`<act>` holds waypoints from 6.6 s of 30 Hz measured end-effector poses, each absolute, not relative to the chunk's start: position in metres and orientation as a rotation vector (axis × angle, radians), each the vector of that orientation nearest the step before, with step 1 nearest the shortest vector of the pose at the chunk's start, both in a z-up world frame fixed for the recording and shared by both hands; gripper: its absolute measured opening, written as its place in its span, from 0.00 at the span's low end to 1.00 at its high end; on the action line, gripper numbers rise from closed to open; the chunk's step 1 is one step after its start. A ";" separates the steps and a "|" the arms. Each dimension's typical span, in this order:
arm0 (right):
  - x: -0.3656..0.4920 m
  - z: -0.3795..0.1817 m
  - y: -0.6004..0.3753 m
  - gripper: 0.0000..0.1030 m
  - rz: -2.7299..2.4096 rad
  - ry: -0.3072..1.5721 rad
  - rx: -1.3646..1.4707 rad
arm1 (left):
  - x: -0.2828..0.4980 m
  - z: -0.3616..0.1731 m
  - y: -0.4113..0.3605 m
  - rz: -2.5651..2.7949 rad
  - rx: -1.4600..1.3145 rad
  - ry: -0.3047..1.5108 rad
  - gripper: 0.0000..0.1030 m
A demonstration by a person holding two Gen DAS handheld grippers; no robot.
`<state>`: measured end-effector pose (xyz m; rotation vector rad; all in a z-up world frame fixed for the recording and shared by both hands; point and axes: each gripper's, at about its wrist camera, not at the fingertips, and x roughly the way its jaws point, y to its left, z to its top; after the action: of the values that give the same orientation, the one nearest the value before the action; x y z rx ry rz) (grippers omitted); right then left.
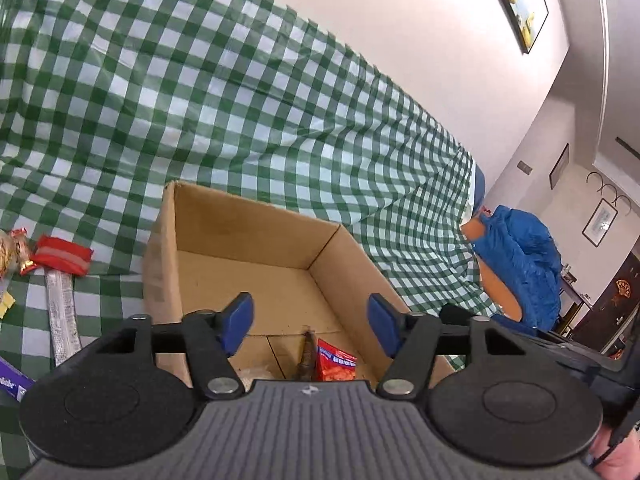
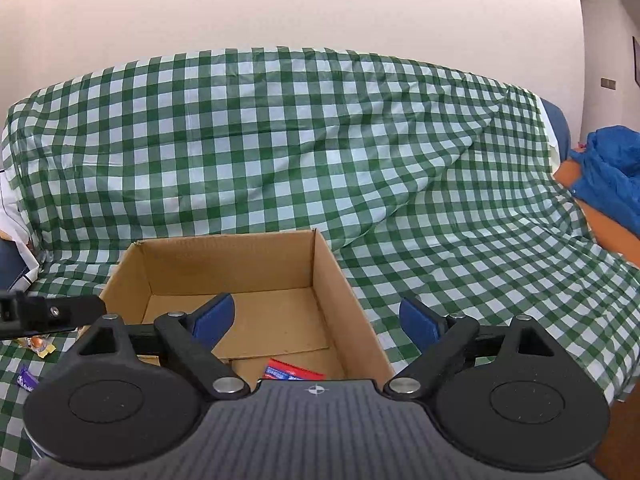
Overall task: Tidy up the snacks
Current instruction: 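Open the left tool over the box to drop the chocolate bar while the right tool drops the peanut bag, then withdraw both open tools from the box back toward the snack pile, then grasp the yellow wafer snack with the left tool while the right tool grasps the purple Alpenliebe candy, then lift the yellow snack with the left tool while the right tool lifts the purple candy, then carry the yellow snack over the box with the left tool while the right tool carries the purple candy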
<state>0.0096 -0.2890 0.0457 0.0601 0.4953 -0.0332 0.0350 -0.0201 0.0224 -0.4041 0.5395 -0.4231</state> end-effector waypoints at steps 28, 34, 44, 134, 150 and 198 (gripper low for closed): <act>0.006 0.045 -0.102 0.46 0.388 0.474 -0.054 | 0.026 -0.002 0.235 -0.008 -0.798 0.694 0.11; 0.009 0.031 -0.040 0.47 0.557 0.537 -0.160 | 0.035 -0.019 0.244 0.059 -0.892 0.722 0.11; 0.037 -0.013 0.012 0.51 0.613 0.691 -0.187 | 0.051 -0.044 0.257 0.133 -0.933 0.727 0.11; 0.044 -0.061 -0.003 0.23 0.550 1.155 -0.126 | 0.055 -0.076 0.186 0.052 -0.360 1.219 0.26; 0.048 -0.060 -0.010 0.21 0.537 1.163 -0.068 | 0.054 -0.074 0.190 0.045 -0.381 1.205 0.16; 0.033 0.050 -0.223 0.16 0.221 0.525 0.020 | 0.041 0.033 0.085 -0.167 -0.371 0.549 0.13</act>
<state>0.0333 -0.2226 0.0503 0.0199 0.5252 0.2209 0.0406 0.0853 0.0335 -0.3710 0.5488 -0.1666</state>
